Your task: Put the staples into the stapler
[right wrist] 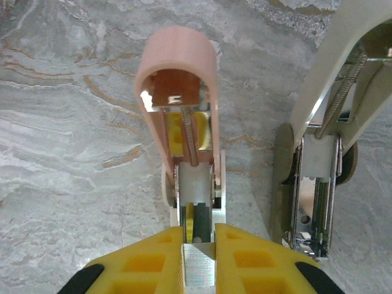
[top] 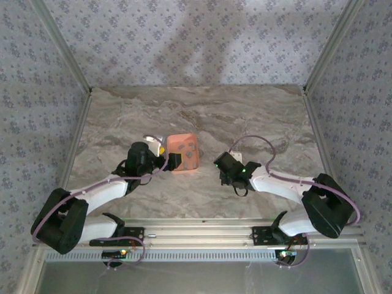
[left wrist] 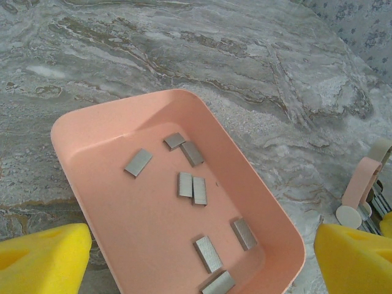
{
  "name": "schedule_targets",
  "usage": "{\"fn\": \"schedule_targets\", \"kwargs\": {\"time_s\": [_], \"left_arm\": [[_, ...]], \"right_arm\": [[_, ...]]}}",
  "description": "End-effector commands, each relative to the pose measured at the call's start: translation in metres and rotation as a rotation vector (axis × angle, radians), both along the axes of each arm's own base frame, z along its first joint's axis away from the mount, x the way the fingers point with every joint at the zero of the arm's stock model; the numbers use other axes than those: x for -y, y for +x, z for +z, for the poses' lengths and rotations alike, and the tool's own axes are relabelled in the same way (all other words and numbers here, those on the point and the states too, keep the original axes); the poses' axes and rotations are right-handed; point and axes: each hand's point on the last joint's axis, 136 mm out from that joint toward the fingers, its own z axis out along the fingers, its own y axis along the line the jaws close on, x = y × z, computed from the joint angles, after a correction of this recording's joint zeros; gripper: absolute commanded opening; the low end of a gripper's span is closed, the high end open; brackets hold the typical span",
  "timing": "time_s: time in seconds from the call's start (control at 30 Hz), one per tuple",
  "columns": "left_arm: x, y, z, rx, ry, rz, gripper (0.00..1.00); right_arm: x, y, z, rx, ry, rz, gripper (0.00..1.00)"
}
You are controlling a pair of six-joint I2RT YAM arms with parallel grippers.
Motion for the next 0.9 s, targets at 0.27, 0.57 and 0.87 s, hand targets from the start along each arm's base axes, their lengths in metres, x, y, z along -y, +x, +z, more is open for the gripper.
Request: {"fn": "schedule_targets", "kwargs": {"time_s": [0.27,0.57,0.87], "left_arm": [[0.007,0.001,0.014,0.047,-0.014,-0.028,0.94],[0.006,0.0,0.014,0.048,-0.01,-0.028,0.94],[0.007,0.001,0.014,0.048,-0.011,-0.029,0.94]], "right_arm": [[-0.002,0.004,0.01,0.018,-0.005,0.005,0.16],[0.0,0.001,0.0,-0.008,-0.033,0.014,0.16],[0.001,-0.001,-0.008,-0.017,-0.029,0.01,0.16]]}}
